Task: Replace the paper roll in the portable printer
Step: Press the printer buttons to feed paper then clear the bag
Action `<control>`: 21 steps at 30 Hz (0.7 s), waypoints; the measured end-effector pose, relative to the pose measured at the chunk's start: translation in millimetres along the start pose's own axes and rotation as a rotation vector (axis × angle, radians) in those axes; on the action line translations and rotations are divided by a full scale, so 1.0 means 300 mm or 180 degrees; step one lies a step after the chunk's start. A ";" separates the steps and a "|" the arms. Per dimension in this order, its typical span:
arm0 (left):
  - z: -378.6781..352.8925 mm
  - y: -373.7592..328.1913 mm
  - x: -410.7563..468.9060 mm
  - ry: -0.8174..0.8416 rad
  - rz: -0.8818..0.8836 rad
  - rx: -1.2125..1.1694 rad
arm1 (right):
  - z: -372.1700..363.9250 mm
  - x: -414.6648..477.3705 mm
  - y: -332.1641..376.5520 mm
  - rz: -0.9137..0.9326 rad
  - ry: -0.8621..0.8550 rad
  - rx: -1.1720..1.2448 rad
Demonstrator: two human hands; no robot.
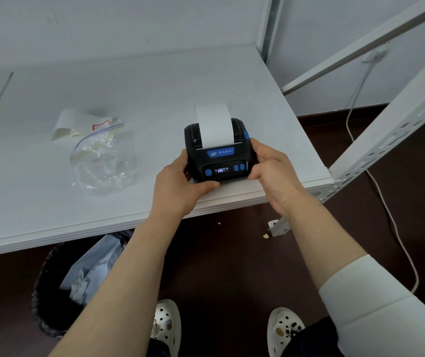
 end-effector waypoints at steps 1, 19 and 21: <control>-0.001 0.000 0.000 0.0006 0.0002 -0.0013 | 0.000 0.000 0.001 0.0005 0.0000 0.0000; 0.002 -0.005 0.000 -0.0013 -0.0005 -0.0010 | -0.002 0.006 -0.012 -0.0097 0.0011 -0.0110; 0.003 -0.007 0.001 -0.0015 -0.0014 -0.0004 | 0.003 0.009 -0.014 -0.0115 -0.0015 -0.0118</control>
Point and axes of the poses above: each hand's wrist, its own x-axis towards the middle knuckle, its own z-axis out of the back of the hand, y = z × x, the point moved 10 cm from there along x, towards the middle knuckle, and after that the axes turned 1 degree about -z, right-handed, at the moved point
